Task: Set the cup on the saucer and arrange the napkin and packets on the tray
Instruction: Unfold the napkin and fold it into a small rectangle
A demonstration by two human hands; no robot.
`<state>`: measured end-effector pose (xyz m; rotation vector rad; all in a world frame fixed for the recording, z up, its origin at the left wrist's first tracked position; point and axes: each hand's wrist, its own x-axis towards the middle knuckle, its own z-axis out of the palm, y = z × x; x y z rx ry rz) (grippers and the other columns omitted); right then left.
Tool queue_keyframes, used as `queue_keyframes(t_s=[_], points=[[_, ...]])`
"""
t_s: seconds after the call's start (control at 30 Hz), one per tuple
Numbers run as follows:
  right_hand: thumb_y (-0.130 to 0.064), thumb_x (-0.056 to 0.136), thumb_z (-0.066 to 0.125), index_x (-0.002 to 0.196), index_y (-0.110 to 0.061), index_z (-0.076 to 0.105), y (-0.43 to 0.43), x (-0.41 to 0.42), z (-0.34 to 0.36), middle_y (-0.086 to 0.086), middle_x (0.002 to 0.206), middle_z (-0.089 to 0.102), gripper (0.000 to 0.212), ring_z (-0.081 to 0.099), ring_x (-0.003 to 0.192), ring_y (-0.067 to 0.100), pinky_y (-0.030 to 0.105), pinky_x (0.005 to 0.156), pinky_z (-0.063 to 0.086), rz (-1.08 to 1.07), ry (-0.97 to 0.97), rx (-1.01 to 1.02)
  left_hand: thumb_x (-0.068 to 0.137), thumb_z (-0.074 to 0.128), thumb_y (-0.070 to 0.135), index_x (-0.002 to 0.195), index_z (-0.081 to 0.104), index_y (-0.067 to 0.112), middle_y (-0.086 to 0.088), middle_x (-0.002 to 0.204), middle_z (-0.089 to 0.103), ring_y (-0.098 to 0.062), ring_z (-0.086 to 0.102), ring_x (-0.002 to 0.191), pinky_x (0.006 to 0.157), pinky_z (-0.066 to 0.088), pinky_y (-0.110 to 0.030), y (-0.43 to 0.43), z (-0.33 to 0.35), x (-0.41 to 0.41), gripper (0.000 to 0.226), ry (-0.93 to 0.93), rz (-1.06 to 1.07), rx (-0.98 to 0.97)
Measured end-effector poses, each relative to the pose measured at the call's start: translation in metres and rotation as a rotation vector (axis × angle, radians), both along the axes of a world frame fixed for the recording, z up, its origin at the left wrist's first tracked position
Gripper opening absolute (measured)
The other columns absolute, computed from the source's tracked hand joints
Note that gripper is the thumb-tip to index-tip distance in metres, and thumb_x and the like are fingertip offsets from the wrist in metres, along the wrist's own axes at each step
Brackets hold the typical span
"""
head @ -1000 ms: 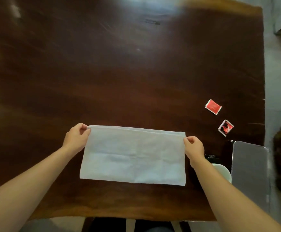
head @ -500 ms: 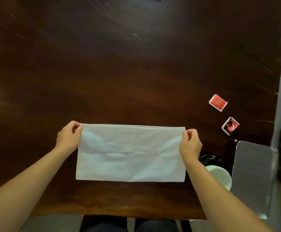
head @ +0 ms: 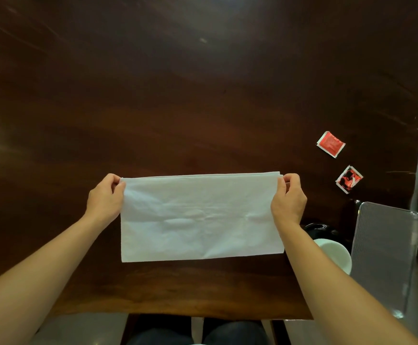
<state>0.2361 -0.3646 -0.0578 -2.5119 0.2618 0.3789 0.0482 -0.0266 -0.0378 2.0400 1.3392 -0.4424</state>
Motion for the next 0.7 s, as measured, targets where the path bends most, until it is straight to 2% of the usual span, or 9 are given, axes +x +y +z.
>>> queue_keyframes(t_s=[0.1,0.2,0.3,0.4,0.47,0.63,0.7], points=[[-0.027,0.104,0.044,0.097,-0.021,0.053,0.0,0.0,-0.001,-0.005,0.083,0.057,0.012,0.059,0.078,0.018,0.034,0.063,0.05,0.013,-0.068,0.094,0.105,0.043,0.03,0.103,0.056,0.015,-0.002,0.084,0.059,-0.016,0.053,0.07,0.056,0.041,-0.031,-0.001,0.0,-0.001,0.019,-0.017,-0.001,0.001],[-0.023,0.103,0.046,0.099,-0.021,0.055,0.0,0.002,-0.005,-0.002,0.088,0.059,0.01,0.057,0.081,0.017,0.029,0.064,0.048,0.006,-0.095,0.124,0.105,0.042,0.029,0.102,0.055,0.016,0.0,0.083,0.057,-0.013,0.051,0.07,0.056,0.04,-0.03,-0.001,0.0,-0.002,0.019,-0.029,-0.005,0.006],[-0.022,0.101,0.05,0.099,-0.02,0.061,-0.001,0.009,-0.009,0.005,0.096,0.061,0.011,0.058,0.086,0.019,0.023,0.064,0.043,-0.033,-0.057,0.071,0.105,0.042,0.03,0.103,0.056,0.015,0.0,0.084,0.057,-0.013,0.051,0.07,0.057,0.04,-0.029,-0.001,-0.001,-0.002,0.02,-0.035,-0.002,0.006],[-0.026,0.098,0.056,0.1,-0.023,0.063,0.0,0.017,-0.01,0.005,0.099,0.063,0.008,0.062,0.089,0.021,0.027,0.068,0.046,-0.043,0.027,0.099,0.105,0.042,0.031,0.105,0.056,0.014,-0.001,0.085,0.058,-0.013,0.051,0.07,0.056,0.04,-0.029,-0.001,-0.003,-0.003,0.022,-0.049,0.001,0.008],[-0.026,0.094,0.062,0.108,-0.023,0.063,0.004,0.021,-0.007,0.003,0.102,0.064,0.015,0.062,0.091,0.02,0.029,0.071,0.049,-0.016,0.07,0.112,0.105,0.042,0.031,0.105,0.056,0.013,-0.003,0.085,0.058,-0.014,0.051,0.07,0.057,0.04,-0.031,0.0,-0.005,-0.004,0.023,-0.053,-0.005,0.017],[-0.014,0.092,0.063,0.121,-0.017,0.065,0.012,0.029,-0.002,0.004,0.115,0.056,0.029,0.055,0.097,0.016,0.027,0.076,0.045,0.189,-0.007,-0.038,0.105,0.043,0.032,0.104,0.055,0.013,-0.004,0.085,0.058,-0.016,0.052,0.07,0.057,0.037,-0.033,0.0,-0.009,-0.005,0.023,-0.039,-0.011,0.042],[-0.011,0.093,0.063,0.114,-0.014,0.07,0.012,0.03,-0.003,0.005,0.114,0.056,0.023,0.054,0.103,0.021,0.032,0.078,0.052,0.341,-0.095,-0.12,0.105,0.043,0.031,0.102,0.056,0.013,-0.005,0.083,0.059,-0.018,0.052,0.069,0.055,0.038,-0.033,-0.001,-0.009,-0.006,0.022,-0.044,-0.015,0.048]])
